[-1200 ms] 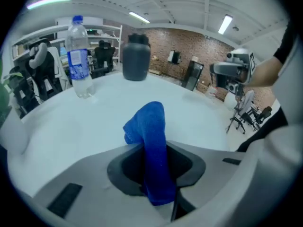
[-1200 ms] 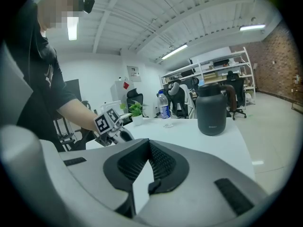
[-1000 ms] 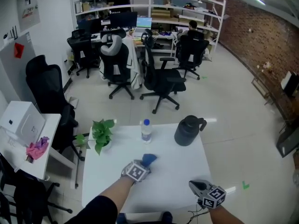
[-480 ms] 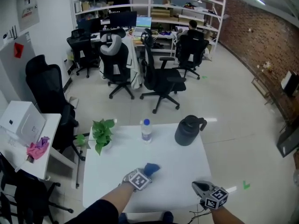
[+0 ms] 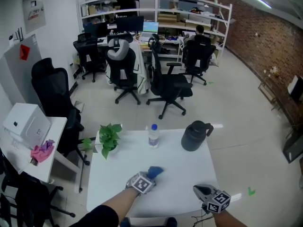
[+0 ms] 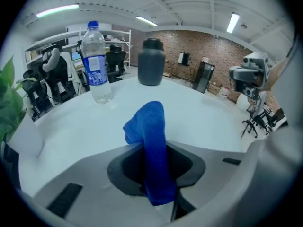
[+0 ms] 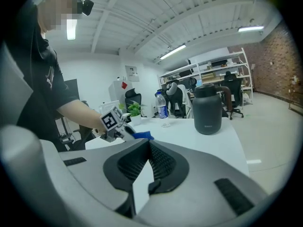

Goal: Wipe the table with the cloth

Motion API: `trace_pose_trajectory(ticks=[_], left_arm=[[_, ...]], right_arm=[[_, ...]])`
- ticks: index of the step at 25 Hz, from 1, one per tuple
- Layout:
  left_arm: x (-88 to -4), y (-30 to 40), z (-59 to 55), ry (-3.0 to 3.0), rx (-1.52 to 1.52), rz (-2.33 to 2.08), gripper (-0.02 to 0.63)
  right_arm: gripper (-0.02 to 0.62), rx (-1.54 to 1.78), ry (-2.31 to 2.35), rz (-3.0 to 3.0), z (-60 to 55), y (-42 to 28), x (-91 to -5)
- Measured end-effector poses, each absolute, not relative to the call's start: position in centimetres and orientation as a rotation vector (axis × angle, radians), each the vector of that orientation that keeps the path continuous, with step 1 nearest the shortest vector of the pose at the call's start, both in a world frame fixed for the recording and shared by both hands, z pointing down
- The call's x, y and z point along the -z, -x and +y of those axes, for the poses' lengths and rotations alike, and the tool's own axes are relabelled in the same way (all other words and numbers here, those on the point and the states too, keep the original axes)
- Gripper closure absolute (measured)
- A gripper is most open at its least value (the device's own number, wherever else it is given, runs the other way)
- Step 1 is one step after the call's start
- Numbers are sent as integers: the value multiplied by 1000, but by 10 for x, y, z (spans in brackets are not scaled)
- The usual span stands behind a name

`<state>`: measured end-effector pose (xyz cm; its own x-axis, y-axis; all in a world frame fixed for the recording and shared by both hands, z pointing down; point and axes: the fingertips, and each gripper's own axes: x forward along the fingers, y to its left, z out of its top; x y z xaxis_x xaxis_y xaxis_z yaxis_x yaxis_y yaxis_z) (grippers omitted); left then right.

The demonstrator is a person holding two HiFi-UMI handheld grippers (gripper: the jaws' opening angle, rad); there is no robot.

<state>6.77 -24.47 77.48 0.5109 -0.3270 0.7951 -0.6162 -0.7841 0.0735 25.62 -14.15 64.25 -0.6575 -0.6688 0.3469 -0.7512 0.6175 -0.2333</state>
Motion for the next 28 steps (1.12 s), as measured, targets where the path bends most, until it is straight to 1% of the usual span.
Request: trace_pose_trajectory(ticks=[5,10,13,18,23,25,28], left_arm=[[-784,-73,-300,-2358,-1193,-855,514],[-797,-81,-301,-2375,-1188,-836,514],[-795,-86,-277,-2408,-1224,-770,515],[-796,-95,-199,-2473,-1267,-603,517],[-796,-85,-139,-2471,-1261,-474,517],[-790,-71,-133,-2419,-1203,-475,517],[-759,-38,-144,-2379,-992,-614,518]], right_arm=[[581,-558,-1213,-2548,-125,-281,-652],[581,-578,-1267,-2511,-118,-303,-654],[581,-584,-1266,-2510,-117,-302,-655],[581,-576,-1206,-2543,-119,-280,-654],[581,-549,-1155,-2574,-122,-258,-645],[581,-519,-1141,-2582,-125,-253,-639],[581,-495,-1153,-2606,-127,-250,-627]])
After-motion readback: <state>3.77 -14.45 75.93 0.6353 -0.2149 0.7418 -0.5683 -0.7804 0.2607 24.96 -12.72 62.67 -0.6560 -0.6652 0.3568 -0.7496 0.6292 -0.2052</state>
